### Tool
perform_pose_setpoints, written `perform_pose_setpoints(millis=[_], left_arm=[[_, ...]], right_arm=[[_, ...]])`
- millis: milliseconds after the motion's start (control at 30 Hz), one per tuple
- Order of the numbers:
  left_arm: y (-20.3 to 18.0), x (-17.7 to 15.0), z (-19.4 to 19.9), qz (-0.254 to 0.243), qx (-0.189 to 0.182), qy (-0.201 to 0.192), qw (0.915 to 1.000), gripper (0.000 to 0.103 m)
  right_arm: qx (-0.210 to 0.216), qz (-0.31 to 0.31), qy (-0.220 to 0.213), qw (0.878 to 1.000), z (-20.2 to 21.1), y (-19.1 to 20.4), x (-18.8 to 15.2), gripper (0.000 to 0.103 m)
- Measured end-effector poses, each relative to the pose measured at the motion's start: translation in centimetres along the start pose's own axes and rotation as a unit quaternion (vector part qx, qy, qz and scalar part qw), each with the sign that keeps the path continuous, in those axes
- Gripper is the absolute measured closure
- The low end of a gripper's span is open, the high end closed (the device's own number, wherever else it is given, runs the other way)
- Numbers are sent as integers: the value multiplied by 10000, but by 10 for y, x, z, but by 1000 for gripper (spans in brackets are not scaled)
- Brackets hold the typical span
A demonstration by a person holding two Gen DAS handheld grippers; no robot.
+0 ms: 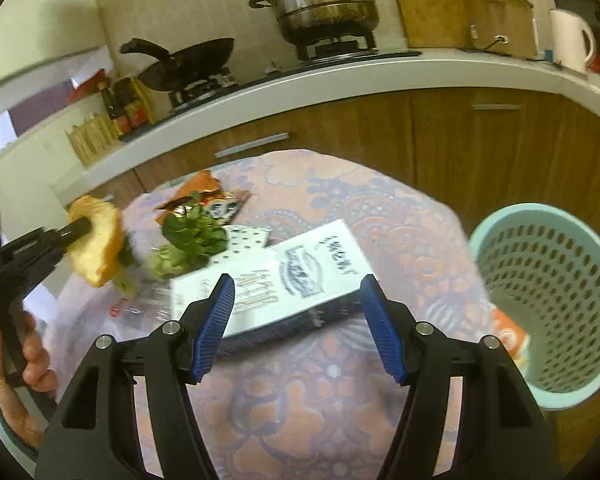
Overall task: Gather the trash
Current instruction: 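Grasp the white milk carton with the right gripper while left gripper holds orange peel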
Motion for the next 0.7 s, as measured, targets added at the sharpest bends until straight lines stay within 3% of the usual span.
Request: perform_pose_setpoints(millis=[100,267,367,467,600,700], left_arm=[[9,-2,-2,45,43,-48,10000,97],[20,-2,-6,215,-118,-139,9996,97],[24,-3,-6,212,-114,-102,9997,97],[25,-6,-7,239,-159,-64,9996,95],[21,-7,-7,142,-101,-84,9998,95],[19,-8,-7,56,-25,-88,9999,95]], right_arm=[[145,-340,307,9988,0,-13,-7,41],[1028,-818,1019,9861,-18,-7,-17,41],[1299,-953,1113,9806,-24,1,-8,41],[1084,-915,1099,9838,-36,10,13,32],[789,-768,1182,9869,-55,26,35,30],[219,-653,1358,9883,-64,34,32,26]])
Point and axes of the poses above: each gripper's, at about its wrist camera, not at the fingertips, and z roughly against the way its jaws point, y to its left, x to its top, the point moved 10 cm from there along -z, roughly the way its jaws point, and after that the axes turned 11 degrees about y, right-handed, at the moved point
